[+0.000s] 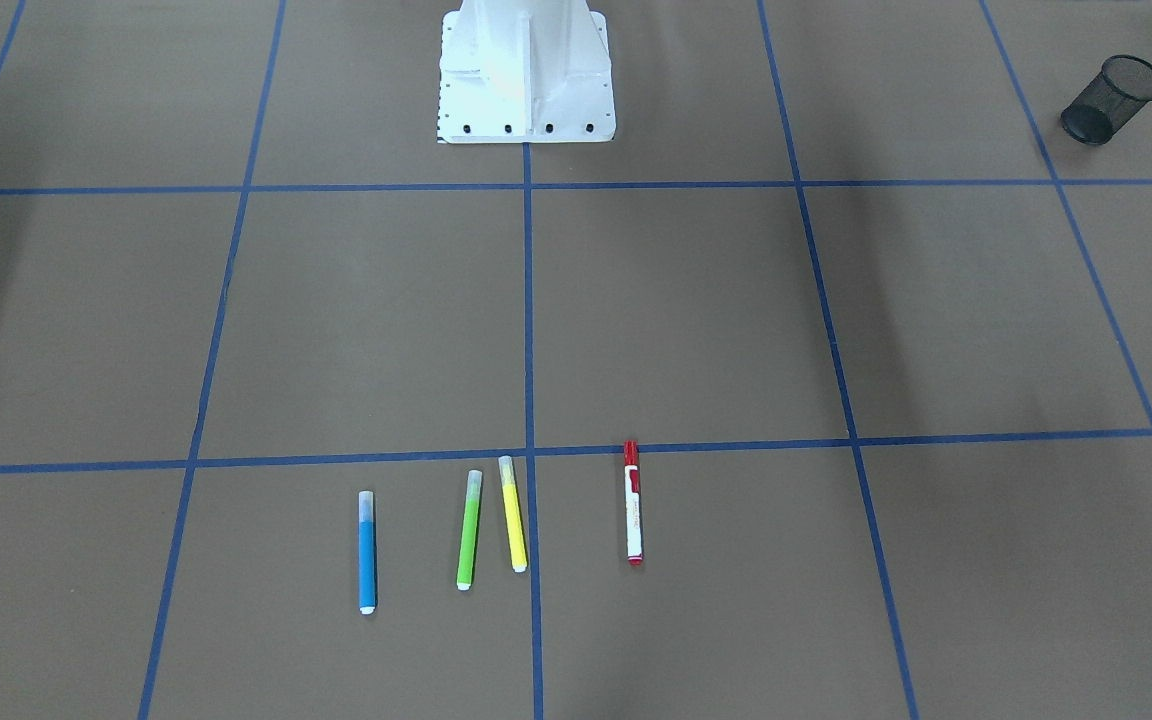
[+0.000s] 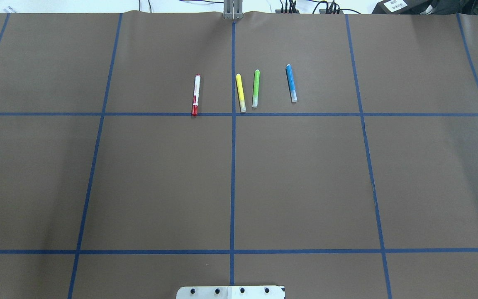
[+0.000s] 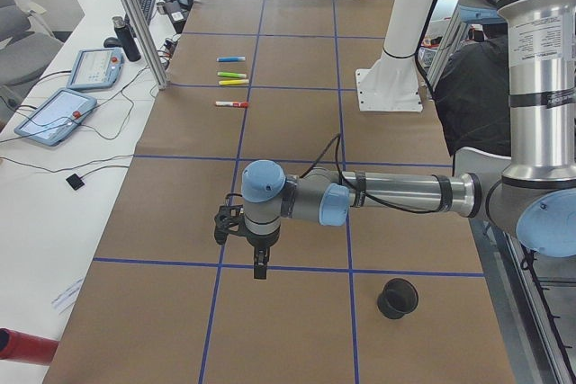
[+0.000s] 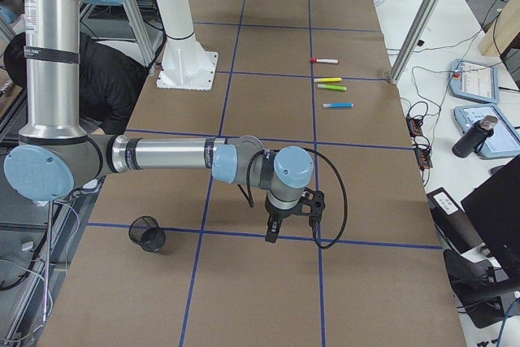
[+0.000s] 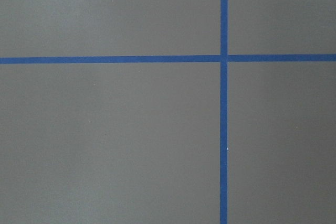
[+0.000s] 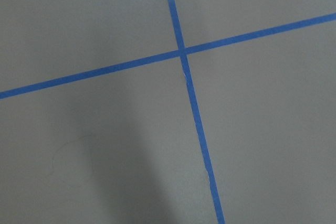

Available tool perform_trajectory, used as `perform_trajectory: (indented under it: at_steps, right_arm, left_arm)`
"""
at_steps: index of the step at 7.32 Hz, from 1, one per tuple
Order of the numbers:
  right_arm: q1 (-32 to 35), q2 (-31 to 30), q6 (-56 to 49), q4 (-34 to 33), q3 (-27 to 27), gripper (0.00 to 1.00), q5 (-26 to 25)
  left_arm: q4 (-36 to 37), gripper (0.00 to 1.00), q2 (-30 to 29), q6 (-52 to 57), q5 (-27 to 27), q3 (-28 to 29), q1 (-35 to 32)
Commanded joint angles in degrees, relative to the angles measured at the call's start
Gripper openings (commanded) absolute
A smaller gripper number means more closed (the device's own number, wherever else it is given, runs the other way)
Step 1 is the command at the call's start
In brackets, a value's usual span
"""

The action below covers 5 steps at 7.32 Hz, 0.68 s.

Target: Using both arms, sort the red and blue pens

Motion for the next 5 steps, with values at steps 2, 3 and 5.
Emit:
perform_trajectory:
  at_steps: [2, 3, 5]
  right_arm:
    - [0.11, -0.34, -0.13, 0.09, 1.37, 1.00, -0.05]
    - [0.11, -0.35, -0.22, 0.09, 1.37, 1.00, -0.05]
    - [0.11, -0.26, -0.04, 0.09, 2.24, 1.00, 0.22]
  left_arm:
    - [-0.17, 1.00, 0.00, 0.00, 0.00, 0.18, 0.00]
    - [-0.35, 1.00, 0.00, 0.00, 0.00, 0.27, 0.00]
    - [-0.18, 1.00, 0.00, 0.00, 0.09, -0.08, -0.09]
